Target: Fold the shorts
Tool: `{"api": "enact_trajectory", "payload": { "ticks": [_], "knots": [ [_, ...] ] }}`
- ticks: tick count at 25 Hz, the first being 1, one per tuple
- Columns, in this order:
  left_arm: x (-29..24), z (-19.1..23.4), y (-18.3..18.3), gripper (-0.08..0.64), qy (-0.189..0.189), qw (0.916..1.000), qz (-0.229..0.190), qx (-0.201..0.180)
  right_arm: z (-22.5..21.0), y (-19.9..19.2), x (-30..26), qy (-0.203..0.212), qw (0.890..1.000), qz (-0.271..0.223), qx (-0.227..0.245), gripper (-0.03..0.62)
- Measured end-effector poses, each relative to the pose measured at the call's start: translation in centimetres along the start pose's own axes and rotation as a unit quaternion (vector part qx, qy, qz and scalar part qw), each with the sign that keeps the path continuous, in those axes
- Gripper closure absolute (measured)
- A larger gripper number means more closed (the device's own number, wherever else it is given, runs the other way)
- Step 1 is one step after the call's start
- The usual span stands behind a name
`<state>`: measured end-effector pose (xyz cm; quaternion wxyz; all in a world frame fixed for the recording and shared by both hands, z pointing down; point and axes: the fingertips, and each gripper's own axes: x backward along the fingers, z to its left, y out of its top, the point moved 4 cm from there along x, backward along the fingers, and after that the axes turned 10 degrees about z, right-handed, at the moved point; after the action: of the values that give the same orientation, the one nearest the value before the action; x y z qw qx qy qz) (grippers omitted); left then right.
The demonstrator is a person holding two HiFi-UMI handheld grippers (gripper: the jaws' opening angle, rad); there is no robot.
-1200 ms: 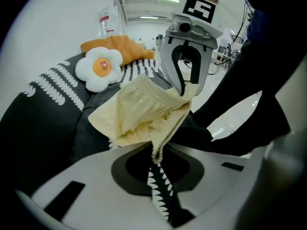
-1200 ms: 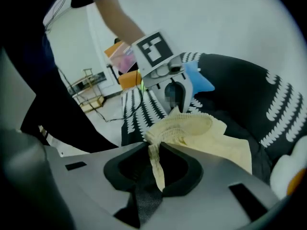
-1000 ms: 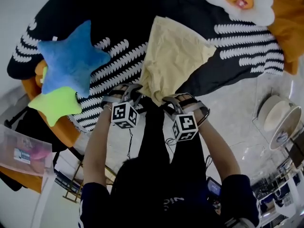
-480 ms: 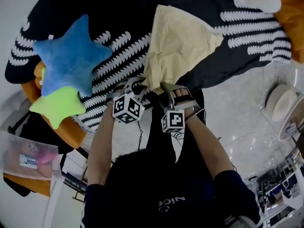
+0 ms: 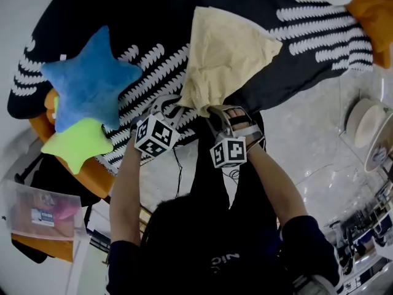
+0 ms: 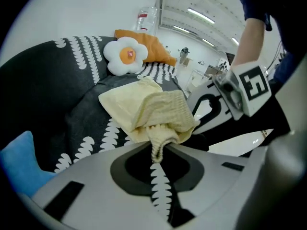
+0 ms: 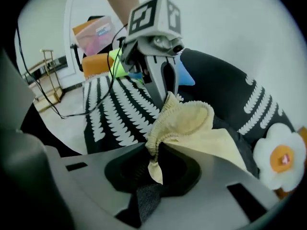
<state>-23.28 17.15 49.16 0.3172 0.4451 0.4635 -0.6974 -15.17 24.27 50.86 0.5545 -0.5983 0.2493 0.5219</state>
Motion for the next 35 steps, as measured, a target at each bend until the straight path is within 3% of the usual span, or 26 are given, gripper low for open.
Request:
{"api": "enact_trajectory", "payload": {
  "ticks": [3, 4, 7, 9, 11, 14, 17, 20, 23, 24, 26, 27, 28, 31, 34, 35],
  "knots": [
    [0.4, 0.3, 0.3, 0.505, 0.026, 0.9981, 0.013, -0.054, -0.9, -0.8, 2.9, 0.085, 0.996, -0.014, -0.025, 0.529],
    [0.4, 0.2, 0.4, 0.471, 0.031, 0.9968, 0.015, -0.072, -1.2, -1.2, 3.7, 0.100, 0.995, -0.008, -0.016, 0.531],
    [-0.1, -0.3, 0.6, 0.284, 0.029, 0.9920, 0.028, -0.120, -1.9, -2.2, 5.4, 0.114, 0.991, 0.029, 0.067, 0.531],
    [-0.5, -0.6, 1.1, 0.220, 0.033, 0.9861, 0.028, -0.160, -2.2, -2.5, 6.1, 0.122, 0.983, 0.054, 0.124, 0.531],
    [-0.6, -1.1, 2.6, 0.154, 0.042, 0.9768, 0.007, -0.210, -2.6, -2.5, 6.7, 0.142, 0.976, 0.071, 0.150, 0.531],
    [0.0, -3.0, 5.7, 0.110, 0.034, 0.9535, -0.034, -0.297, -3.4, -1.8, 7.4, 0.186, 0.968, 0.083, 0.148, 0.531],
    [0.4, -5.2, 8.3, 0.106, 0.014, 0.9159, -0.061, -0.396, -4.2, -0.7, 7.9, 0.202, 0.956, 0.087, 0.192, 0.531],
    [0.0, -6.5, 9.7, 0.105, -0.017, 0.8780, -0.069, -0.473, -4.1, 0.0, 8.2, 0.198, 0.924, 0.103, 0.310, 0.531],
    [-0.2, -6.2, 10.0, 0.101, -0.053, 0.8596, -0.053, -0.505, -3.7, 0.0, 8.4, 0.196, 0.889, 0.111, 0.399, 0.531],
    [-0.2, -6.0, 10.0, 0.101, -0.063, 0.8531, -0.037, -0.517, -3.7, -0.2, 8.4, 0.198, 0.886, 0.109, 0.406, 0.531],
    [-0.4, -5.8, 9.3, 0.104, -0.073, 0.8368, 0.005, -0.543, -4.2, -0.7, 8.5, 0.208, 0.893, 0.106, 0.385, 0.531],
    [-0.5, -5.6, 8.6, 0.105, -0.075, 0.8340, 0.024, -0.546, -4.6, -1.0, 8.4, 0.213, 0.900, 0.107, 0.364, 0.531],
    [-0.6, -5.2, 7.7, 0.106, -0.079, 0.8383, 0.039, -0.538, -4.9, -1.3, 8.3, 0.216, 0.909, 0.108, 0.341, 0.531],
    [-0.1, -4.5, 4.0, 0.106, -0.102, 0.8631, 0.079, -0.488, -5.1, -2.0, 7.6, 0.227, 0.929, 0.110, 0.269, 0.529],
    [-0.2, -5.2, 0.0, 0.106, -0.126, 0.8667, 0.118, -0.468, -4.4, -2.3, 6.2, 0.246, 0.946, 0.101, 0.186, 0.528],
    [-0.5, -5.3, -0.8, 0.106, -0.123, 0.8715, 0.124, -0.458, -4.2, -2.2, 5.6, 0.254, 0.951, 0.097, 0.150, 0.526]
  ]
}}
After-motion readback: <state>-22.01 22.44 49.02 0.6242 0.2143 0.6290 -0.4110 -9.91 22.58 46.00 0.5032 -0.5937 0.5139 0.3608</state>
